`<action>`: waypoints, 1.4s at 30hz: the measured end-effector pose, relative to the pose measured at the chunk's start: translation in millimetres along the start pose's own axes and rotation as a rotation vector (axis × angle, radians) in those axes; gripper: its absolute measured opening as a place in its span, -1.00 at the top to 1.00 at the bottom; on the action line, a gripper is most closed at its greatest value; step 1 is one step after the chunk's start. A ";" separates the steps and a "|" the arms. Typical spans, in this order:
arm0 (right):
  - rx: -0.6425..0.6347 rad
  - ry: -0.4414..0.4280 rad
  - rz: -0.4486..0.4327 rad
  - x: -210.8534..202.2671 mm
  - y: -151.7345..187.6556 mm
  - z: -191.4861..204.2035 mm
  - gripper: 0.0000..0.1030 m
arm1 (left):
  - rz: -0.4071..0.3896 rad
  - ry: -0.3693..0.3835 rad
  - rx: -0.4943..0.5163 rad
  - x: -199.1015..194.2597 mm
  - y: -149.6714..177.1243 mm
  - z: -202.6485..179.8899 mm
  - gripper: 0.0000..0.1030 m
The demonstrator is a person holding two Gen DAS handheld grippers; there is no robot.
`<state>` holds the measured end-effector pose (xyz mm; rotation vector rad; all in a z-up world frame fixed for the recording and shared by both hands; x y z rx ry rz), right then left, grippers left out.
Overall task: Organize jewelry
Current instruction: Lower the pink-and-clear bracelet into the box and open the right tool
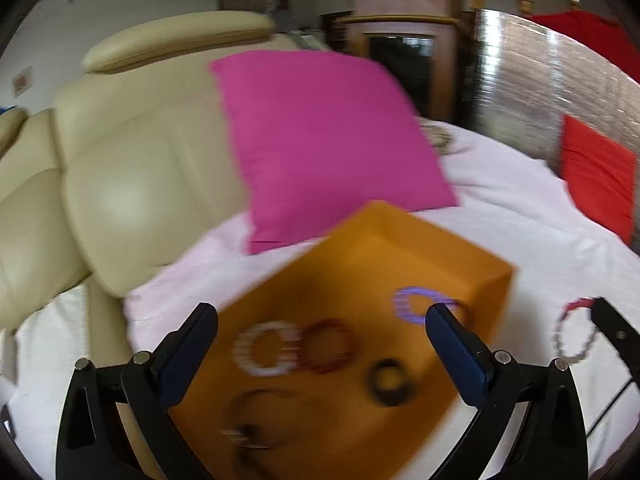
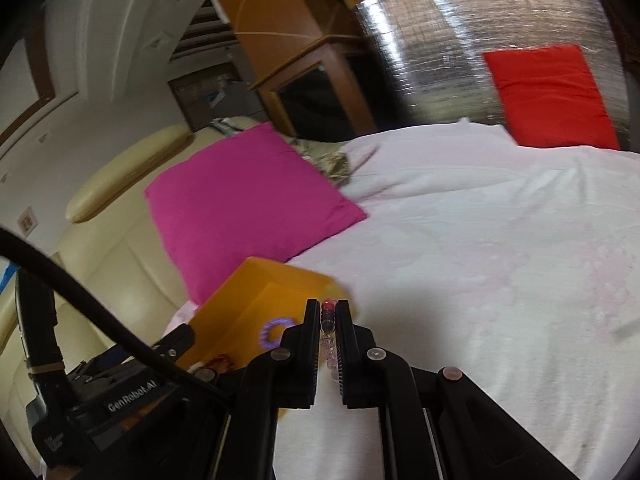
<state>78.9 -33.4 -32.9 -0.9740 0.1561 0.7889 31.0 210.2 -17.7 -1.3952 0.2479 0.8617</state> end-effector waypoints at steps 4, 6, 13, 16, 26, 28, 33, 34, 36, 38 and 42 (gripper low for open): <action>-0.048 -0.062 0.028 -0.5 15.5 29.6 0.84 | 0.014 -0.089 -0.029 -13.5 7.0 60.7 -1.00; -0.067 -0.092 0.039 -2.3 23.7 43.0 0.84 | 0.017 -0.105 -0.026 -21.2 13.9 78.6 -1.00; -0.099 -0.182 0.112 0.0 57.3 83.0 0.84 | 0.067 -0.144 0.012 -31.6 44.7 107.2 -1.00; -0.118 -0.189 0.145 5.6 72.1 91.4 0.84 | 0.072 -0.149 0.037 -31.7 48.7 106.6 -1.00; -0.171 -0.198 0.211 21.0 95.8 99.5 0.83 | 0.120 -0.167 0.109 -26.6 70.0 101.8 -1.00; -0.179 -0.200 0.221 23.2 98.9 100.5 0.83 | 0.120 -0.166 0.123 -28.1 71.6 98.9 -1.00; -0.189 -0.201 0.237 25.1 104.2 100.9 0.83 | 0.121 -0.169 0.152 -31.0 73.0 93.6 -1.00; -0.193 -0.203 0.241 25.4 105.5 101.1 0.83 | 0.120 -0.170 0.156 -32.0 72.7 92.5 -1.00; -0.206 -0.206 0.241 24.3 108.3 102.5 0.83 | 0.115 -0.171 0.165 -33.2 72.1 90.7 -1.00; -0.207 -0.215 0.247 24.7 110.3 103.3 0.83 | 0.110 -0.172 0.176 -35.1 71.6 87.9 -1.00; -0.223 -0.217 0.255 26.0 115.2 105.8 0.83 | 0.105 -0.174 0.188 -37.5 71.4 84.9 -1.00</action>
Point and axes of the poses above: each gripper's, at about its wrist camera, not at the fingertips, and x roughly the way its jaws point, z to its left, y to its underside, the point moved 2 cm from there along x, roughly the way its jaws point, and after that the axes turned 11 degrees about x, right-handed, at the moved point
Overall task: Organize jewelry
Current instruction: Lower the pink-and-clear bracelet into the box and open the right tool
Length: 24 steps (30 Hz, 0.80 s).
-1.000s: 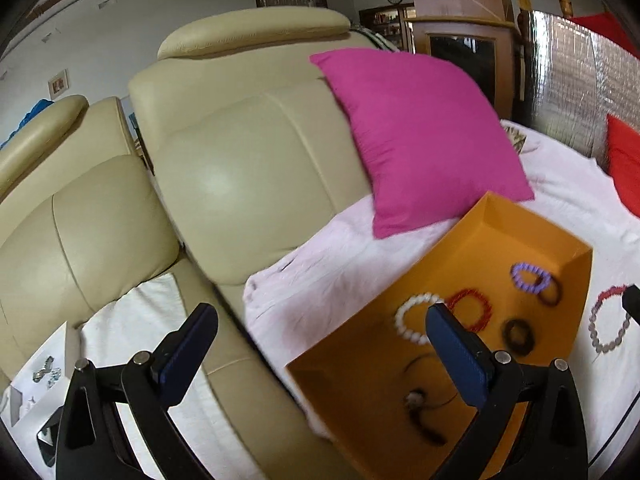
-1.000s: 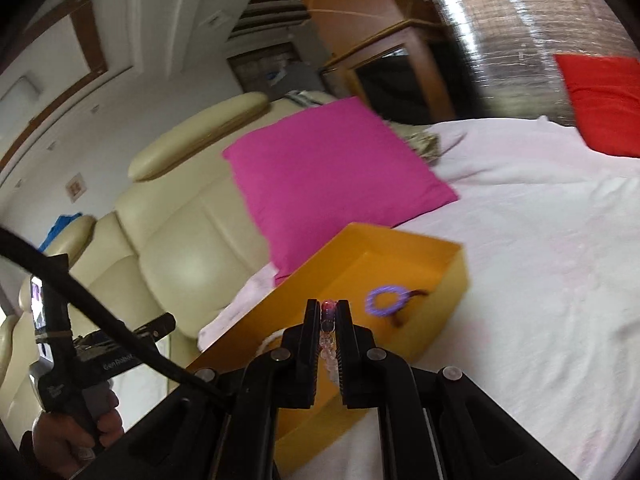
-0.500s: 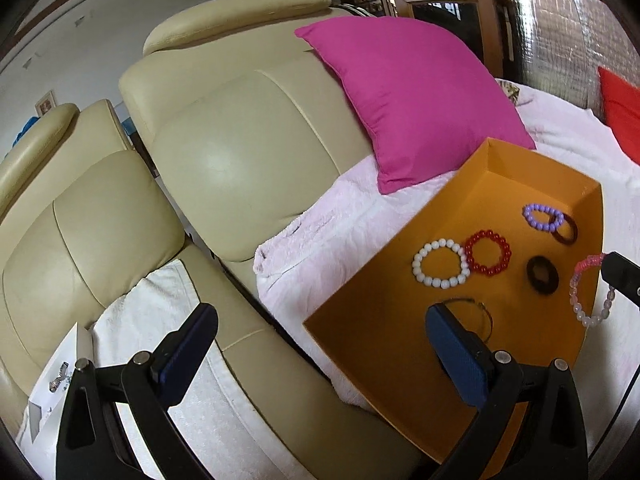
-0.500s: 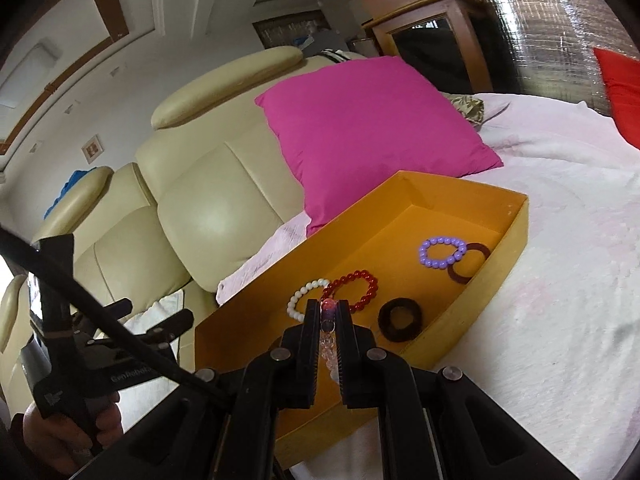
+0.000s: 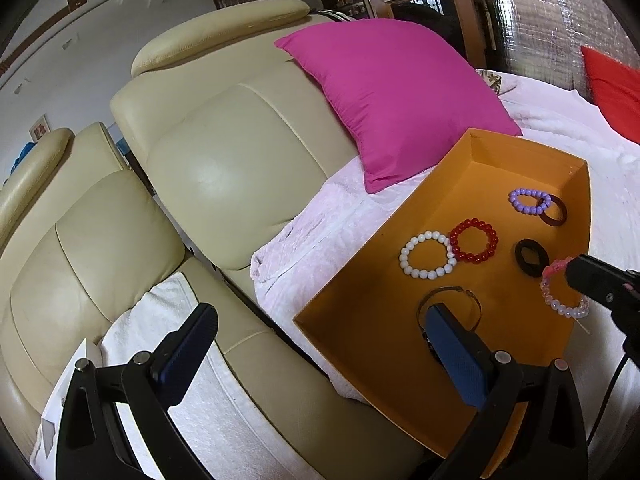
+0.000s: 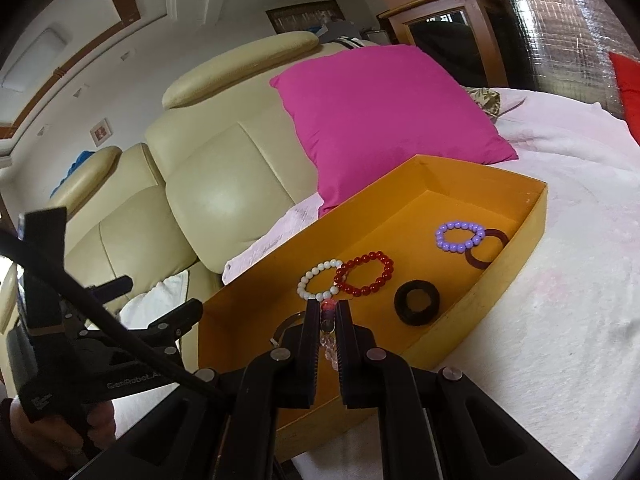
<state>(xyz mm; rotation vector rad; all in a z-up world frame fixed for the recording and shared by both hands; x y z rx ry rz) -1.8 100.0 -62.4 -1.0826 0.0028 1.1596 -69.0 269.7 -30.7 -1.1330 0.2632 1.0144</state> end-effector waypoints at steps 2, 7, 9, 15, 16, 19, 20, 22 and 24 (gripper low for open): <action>-0.013 0.000 0.001 0.6 1.8 2.5 0.83 | -0.001 -0.002 0.004 -0.5 -0.1 -0.1 -1.00; -0.025 -0.001 0.013 2.8 4.9 4.9 0.83 | 0.000 -0.006 0.007 -0.4 0.5 0.0 -1.00; -0.027 -0.001 0.023 4.9 6.6 5.0 0.83 | 0.003 -0.005 0.007 0.5 0.8 -0.2 -1.00; -0.043 0.003 0.043 10.5 12.0 7.5 0.83 | 0.011 -0.003 0.010 2.4 2.9 -1.9 -1.00; -0.044 0.004 0.047 11.4 12.6 7.7 0.83 | 0.012 -0.003 0.010 2.7 3.2 -2.0 -1.00; -0.045 0.007 0.053 13.8 13.8 7.6 0.83 | 0.016 -0.003 0.009 3.4 4.0 -1.7 -1.00; -0.045 0.008 0.056 14.5 14.3 7.6 0.83 | 0.018 -0.003 0.008 3.8 4.2 -1.6 -1.00; -0.045 0.011 0.058 15.8 15.0 7.4 0.83 | 0.020 -0.004 0.008 4.1 4.8 -2.1 -1.00; -0.045 0.014 0.062 16.9 15.6 7.5 0.83 | 0.023 -0.005 0.008 4.5 5.5 -2.6 -1.00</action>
Point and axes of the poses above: each gripper's, at about its wrist camera, not at the fingertips, and x roughly the way its jaws point, z to its left, y to its underside, the point moved 2 cm from there along x, roughly the way its jaws point, and after that the axes turned 11 degrees about x, right-handed, at the moved point
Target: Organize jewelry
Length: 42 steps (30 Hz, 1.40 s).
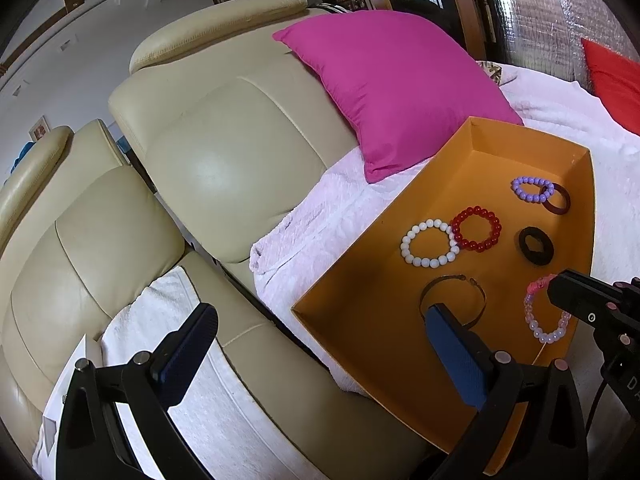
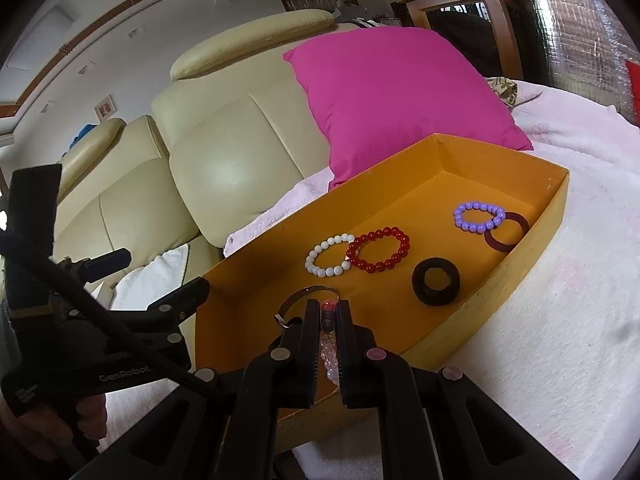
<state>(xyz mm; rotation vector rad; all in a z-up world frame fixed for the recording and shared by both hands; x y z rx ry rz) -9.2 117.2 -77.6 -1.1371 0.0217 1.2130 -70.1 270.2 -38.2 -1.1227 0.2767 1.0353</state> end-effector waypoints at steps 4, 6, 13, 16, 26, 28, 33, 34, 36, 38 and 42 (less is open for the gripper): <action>0.001 0.007 0.006 2.2 0.5 -0.4 0.82 | 0.003 0.001 0.004 -0.5 1.0 -2.1 -1.00; 0.005 0.009 0.009 2.7 1.1 -0.9 0.82 | 0.003 0.001 0.006 -0.5 1.1 -2.5 -1.00; 0.030 0.021 0.008 1.6 -1.7 -5.3 0.82 | 0.009 -0.005 0.005 -0.3 1.8 -2.7 -1.00; 0.042 0.030 0.008 0.5 -3.5 -7.9 0.82 | 0.010 -0.008 0.008 -0.7 1.7 -3.7 -1.00; 0.105 0.063 0.006 -10.0 -12.1 -22.2 0.57 | -0.001 0.005 0.008 -6.8 -1.9 -5.7 -1.00; 0.091 0.090 -0.001 -15.5 -12.7 -22.1 0.56 | -0.014 0.022 0.002 -12.3 -4.4 -6.1 -1.00; 0.075 0.189 -0.022 -42.1 -17.8 -21.9 0.33 | -0.044 0.060 -0.009 -31.0 -9.7 -1.7 -1.00; 0.093 0.195 -0.022 -48.3 -19.4 -22.9 0.27 | -0.049 0.064 -0.013 -34.5 -10.2 -0.5 -1.00; 0.135 0.213 -0.033 -65.7 -22.5 -24.0 0.20 | -0.059 0.079 -0.025 -45.2 -10.8 3.2 -1.00; 0.148 0.252 -0.039 -80.0 -23.9 -22.0 0.08 | -0.071 0.099 -0.032 -55.9 -10.9 7.3 -1.00; 0.136 0.292 -0.037 -107.4 -23.2 -9.2 0.00 | -0.104 0.124 -0.060 -80.3 -11.1 15.3 -1.00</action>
Point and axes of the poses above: each gripper's, at about its wrist camera, not at the fingertips, and x roughly the way its jaws point, z to its left, y to its underside, the point moved 2 cm from there along x, roughly the way its jaws point, and after that the axes turned 11 degrees about x, right-handed, at the moved point
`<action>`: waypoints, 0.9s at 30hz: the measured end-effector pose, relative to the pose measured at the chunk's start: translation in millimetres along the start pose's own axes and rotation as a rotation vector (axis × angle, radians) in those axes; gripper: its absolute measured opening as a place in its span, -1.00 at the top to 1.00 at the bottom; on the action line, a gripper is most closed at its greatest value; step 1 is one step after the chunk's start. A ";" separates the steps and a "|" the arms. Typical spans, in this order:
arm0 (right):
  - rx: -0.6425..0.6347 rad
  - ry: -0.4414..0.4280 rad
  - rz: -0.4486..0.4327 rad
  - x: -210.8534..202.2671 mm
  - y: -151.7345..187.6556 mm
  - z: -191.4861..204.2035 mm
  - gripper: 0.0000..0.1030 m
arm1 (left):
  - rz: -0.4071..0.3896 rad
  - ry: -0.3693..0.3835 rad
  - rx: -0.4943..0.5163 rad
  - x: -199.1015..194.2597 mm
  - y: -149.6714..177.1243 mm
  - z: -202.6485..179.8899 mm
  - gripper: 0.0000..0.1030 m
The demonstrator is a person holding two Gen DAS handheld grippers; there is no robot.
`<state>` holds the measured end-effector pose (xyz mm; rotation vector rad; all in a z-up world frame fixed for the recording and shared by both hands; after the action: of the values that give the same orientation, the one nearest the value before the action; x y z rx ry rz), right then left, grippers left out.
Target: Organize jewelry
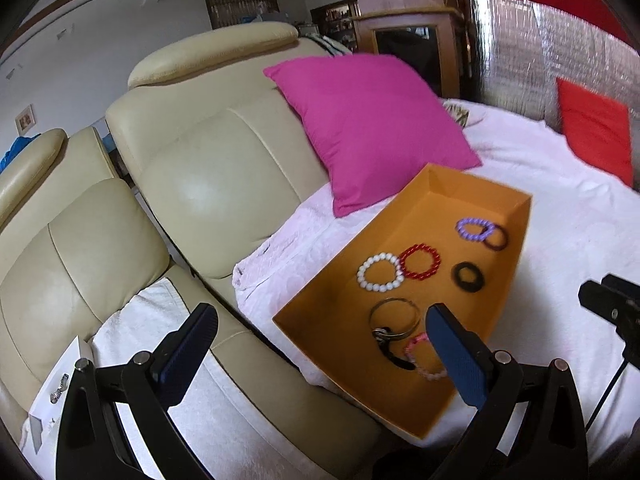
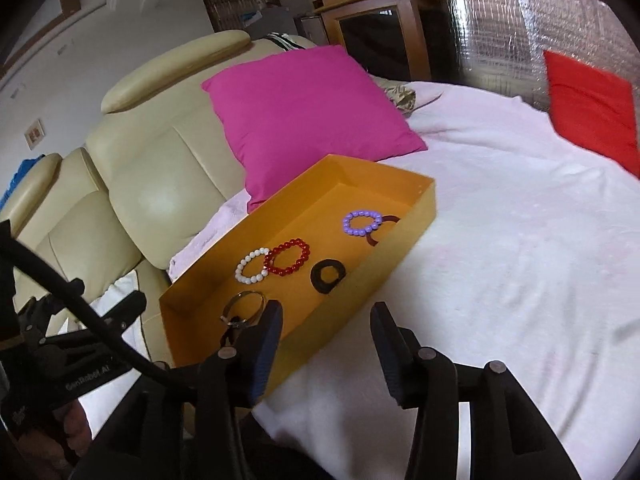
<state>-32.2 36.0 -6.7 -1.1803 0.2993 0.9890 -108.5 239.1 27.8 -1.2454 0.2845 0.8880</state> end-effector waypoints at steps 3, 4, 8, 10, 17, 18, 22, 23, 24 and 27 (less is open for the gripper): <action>-0.004 0.017 -0.023 -26.6 2.7 6.3 -0.14 | -0.030 0.010 -0.020 -20.6 -3.5 4.6 -1.00; -0.013 0.029 -0.037 -35.3 4.3 9.2 -0.19 | -0.040 0.015 -0.023 -27.1 -4.9 5.8 -1.00; -0.038 0.048 -0.082 -69.4 12.1 20.6 -0.27 | -0.101 0.030 -0.018 -60.2 -10.3 8.4 -1.00; -0.036 0.056 -0.106 -87.7 16.4 23.9 -0.28 | -0.129 0.036 -0.008 -75.1 -12.4 6.8 -1.00; -0.039 0.084 -0.210 -149.6 28.8 35.4 -0.34 | -0.221 0.080 0.006 -124.6 -14.8 2.5 -1.00; -0.043 0.092 -0.223 -157.2 30.6 36.9 -0.36 | -0.229 0.082 0.004 -130.7 -13.7 2.0 -1.00; -0.045 0.099 -0.264 -186.7 39.9 42.8 -0.40 | -0.264 0.081 -0.005 -155.3 -8.9 1.6 -1.00; -0.044 0.102 -0.273 -193.0 42.1 44.3 -0.40 | -0.276 0.066 -0.008 -162.1 -7.0 1.7 -1.00; -0.045 0.102 -0.282 -198.8 44.8 46.4 -0.41 | -0.287 0.055 -0.007 -167.4 -5.4 1.5 -1.00; -0.068 0.114 -0.298 -208.7 51.2 52.8 -0.47 | -0.316 0.060 -0.001 -179.7 -2.0 2.7 -1.00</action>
<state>-205.1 -17.6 120.6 -1.3032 0.1736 0.6773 -223.9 164.8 143.8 -1.2775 0.1292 0.5802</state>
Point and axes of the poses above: each gripper's, at about its wrist camera, not at the fingertips, and x roughly the way its jaws point, z to its left, y to its underside, the point moved 2 cm from there along x, roughly the way its jaws point, and after that the axes turned 11 degrees about x, right-handed, at the moved point
